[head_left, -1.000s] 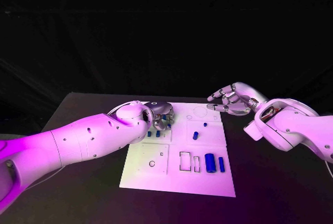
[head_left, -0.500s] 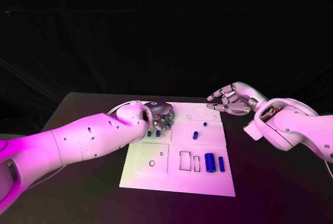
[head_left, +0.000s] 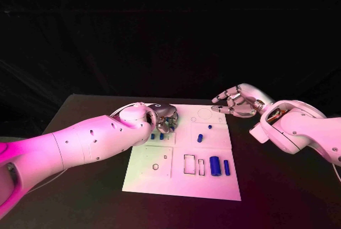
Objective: Assemble the parts on the task board
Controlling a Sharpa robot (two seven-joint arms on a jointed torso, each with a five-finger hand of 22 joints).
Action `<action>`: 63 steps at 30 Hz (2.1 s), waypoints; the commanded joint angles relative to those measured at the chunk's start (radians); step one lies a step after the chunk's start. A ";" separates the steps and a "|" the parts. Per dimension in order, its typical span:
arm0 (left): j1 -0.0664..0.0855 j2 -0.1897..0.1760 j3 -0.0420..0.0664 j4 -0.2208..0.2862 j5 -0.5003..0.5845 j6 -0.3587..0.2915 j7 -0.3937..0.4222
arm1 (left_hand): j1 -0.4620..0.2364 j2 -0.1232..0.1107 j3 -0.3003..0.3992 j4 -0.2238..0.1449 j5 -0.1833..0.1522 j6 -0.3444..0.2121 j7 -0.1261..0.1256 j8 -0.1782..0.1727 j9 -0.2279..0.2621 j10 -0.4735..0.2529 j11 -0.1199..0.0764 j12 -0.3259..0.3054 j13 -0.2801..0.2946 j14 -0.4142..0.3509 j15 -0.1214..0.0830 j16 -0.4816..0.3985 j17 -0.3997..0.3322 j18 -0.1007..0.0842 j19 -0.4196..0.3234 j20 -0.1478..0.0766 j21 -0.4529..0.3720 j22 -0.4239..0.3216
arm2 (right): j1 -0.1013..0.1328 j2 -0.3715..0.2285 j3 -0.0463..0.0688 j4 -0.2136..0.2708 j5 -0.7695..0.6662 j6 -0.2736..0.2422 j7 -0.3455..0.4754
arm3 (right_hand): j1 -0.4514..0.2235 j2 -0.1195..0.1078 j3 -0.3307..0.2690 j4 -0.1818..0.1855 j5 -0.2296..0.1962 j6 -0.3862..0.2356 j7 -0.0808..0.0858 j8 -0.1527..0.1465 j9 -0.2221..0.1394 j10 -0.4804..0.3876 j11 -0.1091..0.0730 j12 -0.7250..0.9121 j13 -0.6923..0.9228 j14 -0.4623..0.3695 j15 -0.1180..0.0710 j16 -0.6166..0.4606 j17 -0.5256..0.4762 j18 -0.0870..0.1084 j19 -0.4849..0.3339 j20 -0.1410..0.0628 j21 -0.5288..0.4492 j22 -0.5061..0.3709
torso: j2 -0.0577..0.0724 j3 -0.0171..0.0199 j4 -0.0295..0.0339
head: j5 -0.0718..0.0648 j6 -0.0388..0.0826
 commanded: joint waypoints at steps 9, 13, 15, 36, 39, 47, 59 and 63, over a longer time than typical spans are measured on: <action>-0.001 -0.018 0.001 0.021 0.010 -0.036 0.014 | -0.017 -0.001 0.017 -0.008 0.000 0.010 0.002 -0.014 -0.005 0.010 0.003 -0.024 -0.005 0.012 -0.002 0.006 -0.004 -0.021 0.000 -0.003 0.008 0.003 | 0.000 0.000 0.000 0.001 -0.005 0.004 0.007 | -0.005 0.003 0.001 0.006 0.005 -0.003 0.000 0.007 -0.001 -0.001 0.002 0.000 0.001 0.047 -0.006 -0.004 0.046 0.015 0.010 -0.009 -0.002 0.143 | -0.001 -0.0003 0.0001 | 0.002 0.007; -0.001 -0.033 0.010 0.039 0.016 -0.045 0.013 | -0.020 -0.003 0.018 -0.010 -0.001 0.011 0.003 -0.016 -0.005 0.012 0.004 -0.027 -0.005 0.012 -0.002 0.006 -0.005 -0.021 0.000 -0.003 0.008 0.004 | 0.000 0.000 0.000 0.001 -0.005 0.003 0.008 | -0.005 0.003 0.001 0.006 0.005 -0.003 0.000 0.007 -0.001 -0.001 0.002 0.000 0.001 0.047 -0.006 -0.004 0.046 0.015 0.010 -0.009 -0.002 0.143 | -0.002 -0.0001 0.0016 | 0.003 0.008; 0.000 -0.042 0.016 0.049 0.020 -0.047 0.011 | -0.021 -0.003 0.019 -0.011 -0.001 0.012 0.003 -0.017 -0.005 0.013 0.004 -0.029 -0.006 0.012 -0.001 0.007 -0.005 -0.021 0.001 -0.002 0.009 0.005 | 0.000 0.001 0.000 0.000 -0.006 0.003 0.008 | -0.005 0.003 0.001 0.006 0.005 -0.003 0.000 0.007 -0.001 -0.001 0.002 0.000 0.001 0.047 -0.006 -0.004 0.046 0.015 0.010 -0.009 -0.002 0.143 | -0.001 -0.0001 0.0020 | 0.003 0.010; 0.017 -0.169 0.045 0.131 0.087 -0.013 -0.019 | -0.035 -0.008 0.019 -0.014 -0.003 0.022 0.003 -0.023 -0.006 0.026 0.004 -0.041 -0.006 0.011 -0.001 0.009 -0.008 -0.022 0.001 -0.001 0.013 0.009 | -0.001 -0.001 0.000 -0.001 -0.006 0.002 0.008 | -0.005 0.003 0.001 0.006 0.005 -0.003 0.000 0.007 -0.001 -0.001 0.002 0.000 0.001 0.047 -0.006 -0.004 0.046 0.015 0.010 -0.009 -0.002 0.143 | 0.000 -0.0010 0.0013 | 0.008 0.014; 0.016 -0.172 0.045 0.123 0.095 -0.010 -0.018 | -0.037 -0.009 0.019 -0.014 -0.003 0.023 0.003 -0.024 -0.006 0.027 0.003 -0.043 -0.006 0.011 -0.001 0.009 -0.008 -0.022 0.001 -0.001 0.013 0.009 | -0.001 -0.001 0.000 -0.002 -0.006 0.002 0.008 | -0.005 0.003 0.001 0.006 0.005 -0.003 0.000 0.007 -0.001 -0.001 0.002 0.000 0.001 0.047 -0.006 -0.004 0.046 0.015 0.010 -0.009 -0.002 0.143 | 0.000 -0.0010 0.0006 | 0.011 0.013; 0.010 -0.165 0.043 0.105 0.099 -0.003 -0.017 | -0.038 -0.009 0.019 -0.014 -0.003 0.024 0.003 -0.024 -0.006 0.028 0.003 -0.044 -0.006 0.011 -0.001 0.009 -0.009 -0.022 0.001 -0.001 0.012 0.009 | -0.001 -0.001 0.000 -0.002 -0.006 0.003 0.008 | -0.004 0.004 0.001 0.007 0.006 -0.003 0.000 0.008 -0.001 -0.002 0.002 0.000 0.000 0.047 -0.006 -0.005 0.044 0.015 0.009 -0.010 -0.003 0.142 | 0.001 -0.0007 -0.0003 | 0.012 0.011; 0.001 -0.149 0.039 0.086 0.093 0.001 -0.009 | -0.038 -0.009 0.019 -0.014 -0.003 0.024 0.003 -0.024 -0.006 0.028 0.003 -0.044 -0.006 0.011 -0.001 0.009 -0.009 -0.022 0.001 -0.001 0.012 0.009 | -0.002 -0.001 0.000 -0.003 -0.006 0.003 0.008 | -0.004 0.004 0.001 0.007 0.006 -0.003 0.000 0.008 -0.001 -0.002 0.002 0.000 0.000 0.047 -0.006 -0.005 0.044 0.015 0.009 -0.010 -0.003 0.142 | 0.001 0.0000 -0.0012 | 0.011 0.008; 0.001 -0.146 0.038 0.084 0.093 0.006 -0.008 | -0.039 -0.009 0.019 -0.015 -0.003 0.025 0.003 -0.025 -0.006 0.029 0.003 -0.045 -0.006 0.011 -0.001 0.009 -0.009 -0.021 0.001 -0.001 0.012 0.008 | -0.002 -0.001 0.000 -0.002 -0.006 0.003 0.008 | -0.004 0.004 0.001 0.007 0.006 -0.003 0.000 0.008 -0.001 -0.002 0.002 0.000 0.000 0.047 -0.006 -0.005 0.044 0.015 0.009 -0.010 -0.003 0.142 | 0.000 0.0000 -0.0007 | 0.011 0.007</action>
